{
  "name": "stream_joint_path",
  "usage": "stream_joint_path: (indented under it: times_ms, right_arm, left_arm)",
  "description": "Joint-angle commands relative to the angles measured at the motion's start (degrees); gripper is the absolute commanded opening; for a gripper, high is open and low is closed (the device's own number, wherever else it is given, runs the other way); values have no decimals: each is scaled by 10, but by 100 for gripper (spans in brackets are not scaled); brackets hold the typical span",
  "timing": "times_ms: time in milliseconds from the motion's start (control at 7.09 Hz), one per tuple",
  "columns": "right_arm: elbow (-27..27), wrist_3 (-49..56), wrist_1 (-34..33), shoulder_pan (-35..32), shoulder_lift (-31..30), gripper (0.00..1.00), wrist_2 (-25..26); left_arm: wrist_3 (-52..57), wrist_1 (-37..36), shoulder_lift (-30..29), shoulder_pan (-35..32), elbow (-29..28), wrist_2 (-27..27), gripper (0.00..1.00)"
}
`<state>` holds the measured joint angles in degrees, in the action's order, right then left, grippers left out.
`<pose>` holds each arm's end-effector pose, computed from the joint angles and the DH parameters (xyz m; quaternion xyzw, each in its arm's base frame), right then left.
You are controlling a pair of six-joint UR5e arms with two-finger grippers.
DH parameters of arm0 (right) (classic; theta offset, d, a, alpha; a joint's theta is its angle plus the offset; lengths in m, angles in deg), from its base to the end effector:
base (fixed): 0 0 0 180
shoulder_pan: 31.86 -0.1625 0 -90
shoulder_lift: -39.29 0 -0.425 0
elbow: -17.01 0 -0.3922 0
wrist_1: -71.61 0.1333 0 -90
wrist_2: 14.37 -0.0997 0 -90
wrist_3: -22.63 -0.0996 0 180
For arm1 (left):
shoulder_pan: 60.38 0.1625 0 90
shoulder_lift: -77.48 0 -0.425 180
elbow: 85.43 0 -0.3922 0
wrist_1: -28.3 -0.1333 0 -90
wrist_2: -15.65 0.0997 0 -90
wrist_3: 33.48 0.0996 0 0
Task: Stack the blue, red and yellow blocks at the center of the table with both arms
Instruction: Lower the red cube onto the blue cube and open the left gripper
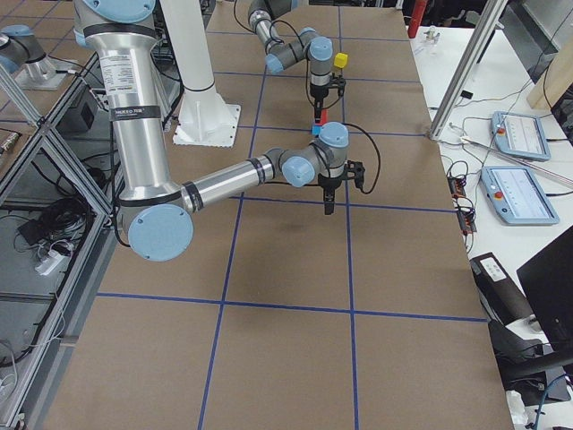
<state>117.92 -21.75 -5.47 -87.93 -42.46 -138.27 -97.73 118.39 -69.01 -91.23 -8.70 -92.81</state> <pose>-0.2480 -0.5079 0.4715 0.0280 -0.3842 0.0035 0.9228 0.6153 -0.4861 0.1289 0.0414 0.3914 0.0183 0.9191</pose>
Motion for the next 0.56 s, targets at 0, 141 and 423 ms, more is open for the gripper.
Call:
stream_joint_path:
  times_ms: [0,141,423]
  right_arm:
    - [0,0,0,0,0,100,0]
    - [0,0,0,0,0,100,0]
    - [0,0,0,0,0,100,1]
  left_arm:
    - [-2,0,2,0,0,0,0]
    - [-3,0,2,0,0,0,0]
    - [-4,0,2,0,0,0,0]
